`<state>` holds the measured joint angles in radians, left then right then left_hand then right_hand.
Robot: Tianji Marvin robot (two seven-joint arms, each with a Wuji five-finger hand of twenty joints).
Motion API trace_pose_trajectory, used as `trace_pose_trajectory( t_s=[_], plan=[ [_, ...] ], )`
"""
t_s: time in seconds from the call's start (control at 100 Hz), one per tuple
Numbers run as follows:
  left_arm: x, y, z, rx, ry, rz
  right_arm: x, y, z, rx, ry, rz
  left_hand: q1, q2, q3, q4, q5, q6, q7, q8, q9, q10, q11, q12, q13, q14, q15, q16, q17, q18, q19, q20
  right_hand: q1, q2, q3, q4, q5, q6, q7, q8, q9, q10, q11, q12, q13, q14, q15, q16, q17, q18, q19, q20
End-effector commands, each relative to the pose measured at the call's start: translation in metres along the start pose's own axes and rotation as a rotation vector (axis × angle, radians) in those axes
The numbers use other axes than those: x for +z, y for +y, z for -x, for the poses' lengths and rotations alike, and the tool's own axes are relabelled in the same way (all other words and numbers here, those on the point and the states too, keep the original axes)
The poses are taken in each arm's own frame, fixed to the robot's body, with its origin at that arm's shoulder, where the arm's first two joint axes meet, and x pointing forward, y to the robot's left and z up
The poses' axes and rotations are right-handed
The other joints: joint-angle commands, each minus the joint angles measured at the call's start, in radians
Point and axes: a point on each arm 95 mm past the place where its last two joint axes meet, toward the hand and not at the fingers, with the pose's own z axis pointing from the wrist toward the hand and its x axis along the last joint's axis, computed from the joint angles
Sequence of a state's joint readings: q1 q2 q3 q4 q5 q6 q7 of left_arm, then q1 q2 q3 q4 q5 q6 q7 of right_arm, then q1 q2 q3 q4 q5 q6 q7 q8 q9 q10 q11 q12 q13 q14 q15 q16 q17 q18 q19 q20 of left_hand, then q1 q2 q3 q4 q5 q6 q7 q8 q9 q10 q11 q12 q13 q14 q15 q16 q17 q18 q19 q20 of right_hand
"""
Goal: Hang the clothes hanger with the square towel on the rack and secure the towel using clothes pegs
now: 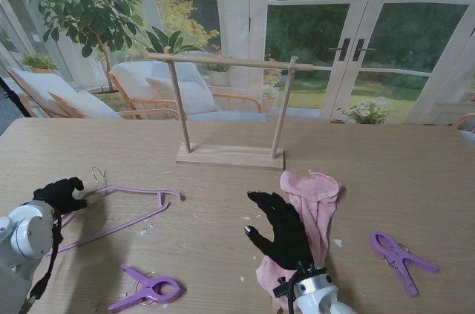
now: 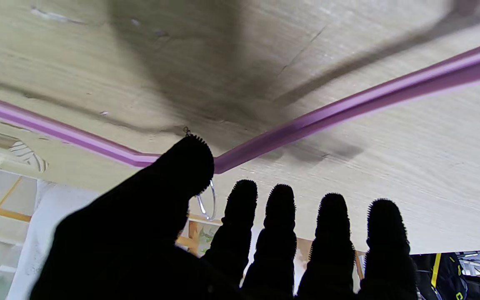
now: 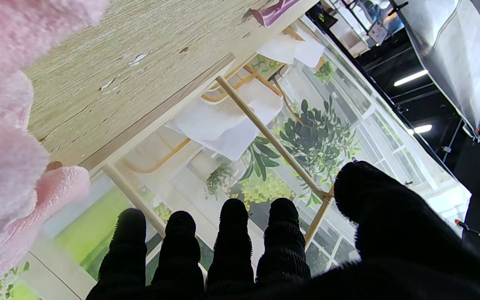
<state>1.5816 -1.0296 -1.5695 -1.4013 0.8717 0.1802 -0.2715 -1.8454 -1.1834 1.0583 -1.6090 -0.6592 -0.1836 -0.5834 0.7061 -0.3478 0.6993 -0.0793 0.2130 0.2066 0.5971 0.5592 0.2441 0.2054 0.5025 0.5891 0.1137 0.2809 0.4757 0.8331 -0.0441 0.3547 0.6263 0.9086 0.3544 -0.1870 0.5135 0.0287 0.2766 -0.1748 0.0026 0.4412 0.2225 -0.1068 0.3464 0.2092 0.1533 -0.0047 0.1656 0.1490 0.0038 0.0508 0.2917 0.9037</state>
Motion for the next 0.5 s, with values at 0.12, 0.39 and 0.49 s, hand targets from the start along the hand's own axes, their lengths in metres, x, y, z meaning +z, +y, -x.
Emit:
trace_pose_trajectory(
  t_s=[0.12, 0.39, 0.49],
  plan=[
    [0.0, 0.021, 0.005, 0.014, -0.026, 0.03, -0.002, -0.002, -0.004, 0.014, -0.003, -0.005, 0.061, -0.008, 0.031, -0.005, 0.012, 0.008, -0.032, -0.042, 0.05, -0.022, 0.054, 0.03, 0.033, 0.025, 0.133, 0.011, -0.028, 0.0, 0.266, -0.123, 0.016, -0.014, 0.004, -0.026, 0.008, 0.0, -0.001, 0.015, -0.022, -0.015, 0.02, 0.007, -0.012, -0.024, 0.009, 0.01, 0.006, -0.012, -0.03, -0.423],
    [0.002, 0.035, 0.007, -0.012, -0.055, 0.018, -0.001, -0.003, -0.004, 0.016, -0.004, -0.009, 0.301, 0.056, -0.214, -0.053, 0.163, -0.023, 0.144, 0.022, 0.184, -0.007, 0.082, 0.02, 0.142, 0.056, 0.186, -0.007, 0.024, 0.044, 0.361, -0.179, 0.02, -0.014, 0.003, -0.026, 0.009, 0.002, 0.002, 0.022, -0.02, -0.015, 0.023, 0.008, -0.008, -0.023, 0.011, 0.012, 0.007, -0.011, -0.03, -0.423],
    [0.001, 0.034, 0.006, -0.04, -0.056, 0.007, -0.001, -0.003, -0.004, 0.017, -0.005, -0.011, 0.476, 0.092, -0.425, -0.025, 0.263, -0.04, 0.279, 0.026, 0.261, -0.007, 0.079, 0.096, 0.193, 0.074, 0.207, -0.009, 0.046, 0.063, 0.384, -0.189, 0.021, -0.014, 0.002, -0.026, 0.009, 0.005, 0.003, 0.025, -0.022, -0.014, 0.023, 0.008, -0.008, -0.023, 0.012, 0.012, 0.008, -0.011, -0.03, -0.423]
  ],
)
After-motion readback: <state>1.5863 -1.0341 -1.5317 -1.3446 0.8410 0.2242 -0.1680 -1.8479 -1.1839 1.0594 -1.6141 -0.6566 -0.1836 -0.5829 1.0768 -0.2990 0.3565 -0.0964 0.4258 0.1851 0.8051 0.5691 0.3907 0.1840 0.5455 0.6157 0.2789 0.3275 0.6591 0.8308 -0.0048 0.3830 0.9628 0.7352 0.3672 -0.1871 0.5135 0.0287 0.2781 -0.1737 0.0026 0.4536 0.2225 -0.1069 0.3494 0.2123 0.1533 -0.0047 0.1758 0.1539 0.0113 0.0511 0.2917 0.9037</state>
